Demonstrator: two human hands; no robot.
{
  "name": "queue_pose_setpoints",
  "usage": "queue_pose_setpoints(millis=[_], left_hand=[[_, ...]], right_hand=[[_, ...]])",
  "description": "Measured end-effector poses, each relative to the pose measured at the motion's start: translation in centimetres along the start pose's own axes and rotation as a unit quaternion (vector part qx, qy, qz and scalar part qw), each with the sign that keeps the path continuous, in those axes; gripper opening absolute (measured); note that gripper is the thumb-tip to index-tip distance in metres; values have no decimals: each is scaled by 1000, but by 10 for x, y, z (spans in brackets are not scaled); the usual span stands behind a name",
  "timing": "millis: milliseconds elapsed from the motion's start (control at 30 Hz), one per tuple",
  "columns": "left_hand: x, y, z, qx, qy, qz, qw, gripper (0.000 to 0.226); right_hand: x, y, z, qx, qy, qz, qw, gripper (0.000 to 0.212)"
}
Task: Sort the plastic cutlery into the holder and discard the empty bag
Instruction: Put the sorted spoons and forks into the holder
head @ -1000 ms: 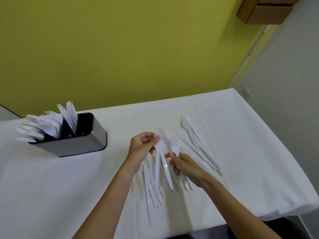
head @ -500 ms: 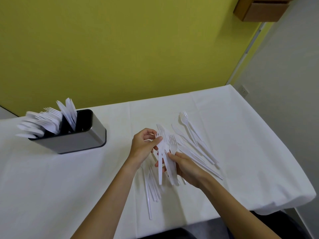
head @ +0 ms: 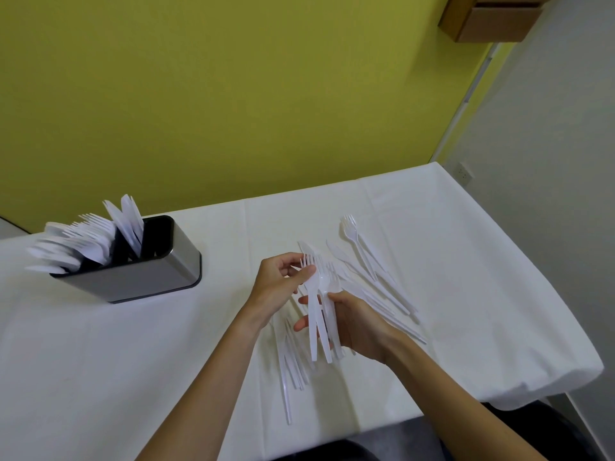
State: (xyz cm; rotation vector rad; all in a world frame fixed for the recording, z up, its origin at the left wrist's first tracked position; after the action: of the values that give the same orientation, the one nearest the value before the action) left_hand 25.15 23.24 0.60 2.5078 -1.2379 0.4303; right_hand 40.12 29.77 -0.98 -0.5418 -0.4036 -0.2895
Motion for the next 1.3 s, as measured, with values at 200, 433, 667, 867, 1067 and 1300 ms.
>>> queue_pose_setpoints(millis=[200,433,667,867,1067,1300], left_hand=[[2,1,-1,-7,-8,19,1000,10],[2,1,-3,-15,-2,41,999,15],[6,2,-8,-48,-38,54,997,21],[6,1,-8,-74,-57,62,994,16],[4,8,-20,-102,-97,55,989,11],[9,47,-44,-94,-136,10,986,18]], right_hand=[[-3,2,1,4,-19,31,999,43],[0,-4,6,73,-13,20,997,24],[9,-1,11,142,15,0,990,23],[10,-7,15,299,27,-44,953,30],[5,-10,37,438,35,-65,896,40],[-13,-34,64,391,87,-31,916,42]])
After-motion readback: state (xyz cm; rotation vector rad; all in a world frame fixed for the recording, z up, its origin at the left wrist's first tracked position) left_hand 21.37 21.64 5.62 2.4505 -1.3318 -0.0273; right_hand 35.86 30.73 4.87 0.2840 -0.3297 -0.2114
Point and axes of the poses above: each hand's wrist, its own x-axis away from the middle knuckle, its own y-axis out of the back of the hand, z = x × y, the point moved 1 cm from there along -x, towards the middle knuckle, and after that the axes turned 6 degrees about y, right-handed, at the moved point
